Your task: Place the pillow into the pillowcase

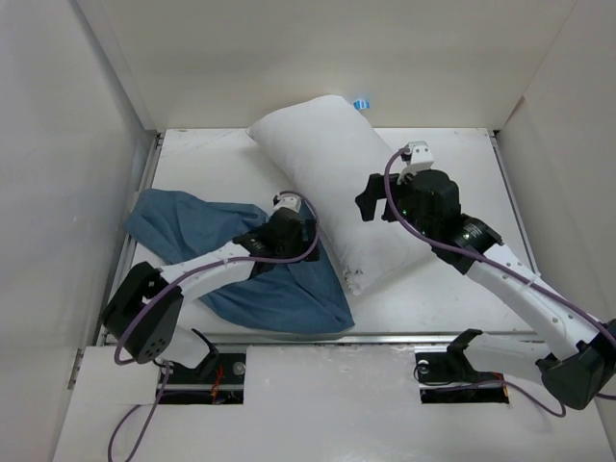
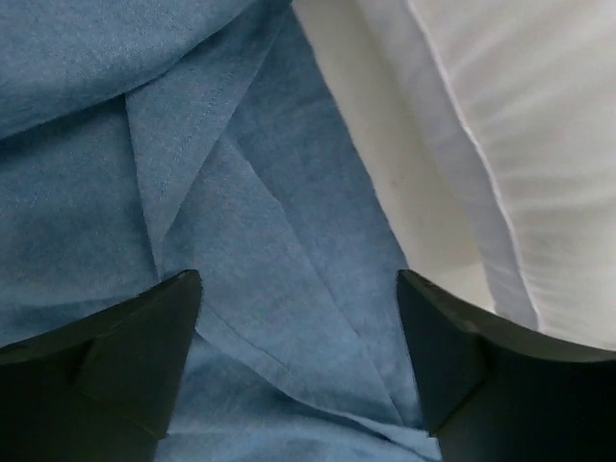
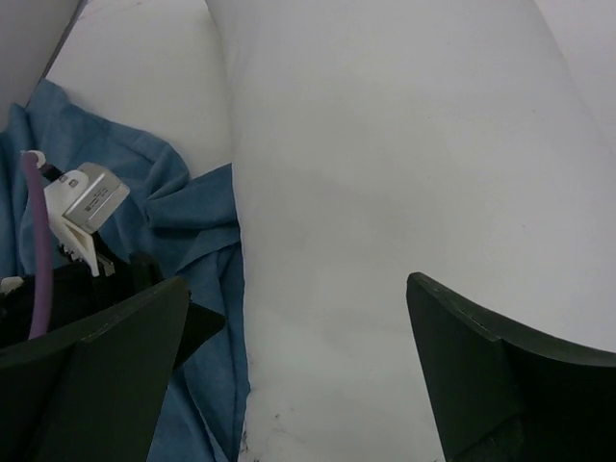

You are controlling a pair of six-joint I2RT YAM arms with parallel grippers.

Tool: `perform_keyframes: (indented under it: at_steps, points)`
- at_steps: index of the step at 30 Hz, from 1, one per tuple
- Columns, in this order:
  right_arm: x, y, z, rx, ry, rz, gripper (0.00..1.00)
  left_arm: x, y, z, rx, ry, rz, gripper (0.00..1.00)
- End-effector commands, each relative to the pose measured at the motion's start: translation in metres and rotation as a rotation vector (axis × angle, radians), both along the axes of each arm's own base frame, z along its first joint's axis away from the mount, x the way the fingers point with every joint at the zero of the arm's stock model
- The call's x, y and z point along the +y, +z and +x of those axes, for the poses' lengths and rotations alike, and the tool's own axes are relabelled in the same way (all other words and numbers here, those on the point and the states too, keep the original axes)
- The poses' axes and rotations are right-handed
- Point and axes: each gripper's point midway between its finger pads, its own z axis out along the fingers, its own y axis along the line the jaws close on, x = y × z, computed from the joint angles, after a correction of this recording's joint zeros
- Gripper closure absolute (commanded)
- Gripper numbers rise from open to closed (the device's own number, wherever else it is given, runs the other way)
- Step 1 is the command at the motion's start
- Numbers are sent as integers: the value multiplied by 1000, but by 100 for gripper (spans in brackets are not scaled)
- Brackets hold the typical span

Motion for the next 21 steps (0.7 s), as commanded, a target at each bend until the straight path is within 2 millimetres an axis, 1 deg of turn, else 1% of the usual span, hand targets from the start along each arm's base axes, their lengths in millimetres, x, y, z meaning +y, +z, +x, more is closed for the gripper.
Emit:
perform_keyframes:
  at_steps: [1,2,3,4,5,6,9,11,12,13,16,17,18,19,20,21]
  points:
    - [0,20,0,-71,-12,40,0,-9,15,17,-21,42,0,23]
    - [-3,19,-1,-73,-21,38,0,-5,7,15,4,67,16,31]
    - [-4,17,-2,-66,-21,32,0,-2,6,16,15,88,32,32]
    - [-6,14,-2,-55,-35,30,0,6,0,12,35,110,66,33]
    - [-7,14,-1,-56,-44,27,0,9,-1,11,41,124,72,33]
    - [-10,17,-2,-65,-53,31,0,13,-7,9,50,138,85,35]
    - [-10,17,-1,-70,-49,19,0,19,-5,2,54,153,71,35]
    - [-6,8,2,-52,-36,-4,0,20,2,2,44,176,54,35]
    - [-6,5,3,-49,-32,-19,0,23,1,2,47,193,61,35]
    - [1,2,4,-42,-8,-31,0,28,1,2,38,205,71,35]
    - [7,-2,9,-30,7,-47,0,32,-1,3,24,221,84,35]
    - [11,-4,13,-23,8,-52,0,36,-15,-2,66,230,119,35]
    - [10,-11,13,-7,12,-77,0,37,-15,0,66,237,133,35]
    - [15,-10,14,-8,21,-76,0,36,-16,2,68,237,136,35]
    - [15,-10,14,-8,21,-76,0,38,-20,3,70,244,151,35]
    - [16,-15,15,3,22,-84,0,36,-24,4,72,243,153,37]
